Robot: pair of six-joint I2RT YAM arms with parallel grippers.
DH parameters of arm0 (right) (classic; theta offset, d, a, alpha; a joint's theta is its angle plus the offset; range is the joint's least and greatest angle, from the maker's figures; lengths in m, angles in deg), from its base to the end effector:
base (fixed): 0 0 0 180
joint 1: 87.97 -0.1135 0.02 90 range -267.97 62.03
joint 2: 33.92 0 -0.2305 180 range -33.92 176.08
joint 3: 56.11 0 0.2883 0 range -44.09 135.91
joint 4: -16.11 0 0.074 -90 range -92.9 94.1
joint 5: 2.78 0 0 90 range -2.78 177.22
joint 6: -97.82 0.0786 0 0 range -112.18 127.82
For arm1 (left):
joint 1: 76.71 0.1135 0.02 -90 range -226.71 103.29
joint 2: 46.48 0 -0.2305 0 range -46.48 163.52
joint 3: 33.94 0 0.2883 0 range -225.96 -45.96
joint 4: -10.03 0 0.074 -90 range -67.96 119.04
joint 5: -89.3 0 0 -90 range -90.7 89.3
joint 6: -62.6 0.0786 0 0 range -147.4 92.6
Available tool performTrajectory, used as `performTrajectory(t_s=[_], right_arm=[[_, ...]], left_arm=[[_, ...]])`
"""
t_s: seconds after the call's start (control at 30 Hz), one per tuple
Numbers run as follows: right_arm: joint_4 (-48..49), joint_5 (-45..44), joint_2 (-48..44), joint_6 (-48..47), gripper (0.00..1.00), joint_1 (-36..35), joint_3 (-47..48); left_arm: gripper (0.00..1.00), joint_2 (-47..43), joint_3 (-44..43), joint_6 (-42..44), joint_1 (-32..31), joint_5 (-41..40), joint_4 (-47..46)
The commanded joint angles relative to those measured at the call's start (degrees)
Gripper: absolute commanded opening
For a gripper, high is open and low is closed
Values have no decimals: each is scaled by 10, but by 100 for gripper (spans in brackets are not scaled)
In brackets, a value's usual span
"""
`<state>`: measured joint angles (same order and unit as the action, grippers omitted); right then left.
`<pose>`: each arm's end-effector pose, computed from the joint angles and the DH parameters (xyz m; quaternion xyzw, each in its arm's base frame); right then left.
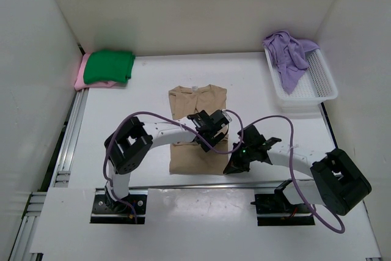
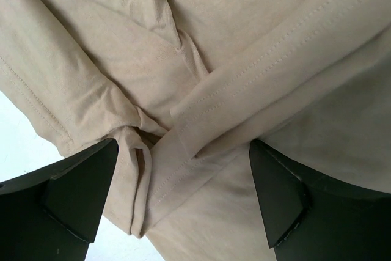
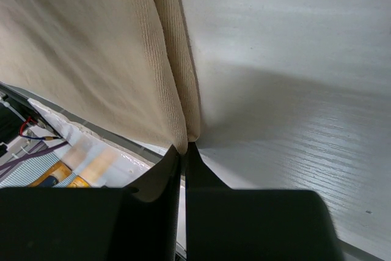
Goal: Fold and stack the t-shirts
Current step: Fold the folded rectangular tshirt in 1/3 of the way
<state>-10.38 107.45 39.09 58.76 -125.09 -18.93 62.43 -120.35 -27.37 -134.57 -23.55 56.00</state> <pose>0.1869 0.1756 0.0343 0.0733 0.9540 0.2863 0.0508 0.2465 -0.3350 0.0850 0.4337 0.8606 0.0818 0.2543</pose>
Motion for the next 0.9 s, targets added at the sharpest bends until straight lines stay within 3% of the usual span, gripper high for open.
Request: performTrajectory(t_s=[0.0,0.3,0.7,0.87], right_arm=[[-27,-27,-7,-1,0,-2,-15],[-34,-38,-12,-7,0,-2,-15],[-49,-43,-24,-7,0,-2,-21],[-49,-48,-31,-7,0,-2,-27]], left_arm=[[100,7,-6,0,0,-28,-11],[100,-38,1,0,6,37,12],[100,14,-32,0,43,-17,19],[100,32,-85,0,63,-50,19]])
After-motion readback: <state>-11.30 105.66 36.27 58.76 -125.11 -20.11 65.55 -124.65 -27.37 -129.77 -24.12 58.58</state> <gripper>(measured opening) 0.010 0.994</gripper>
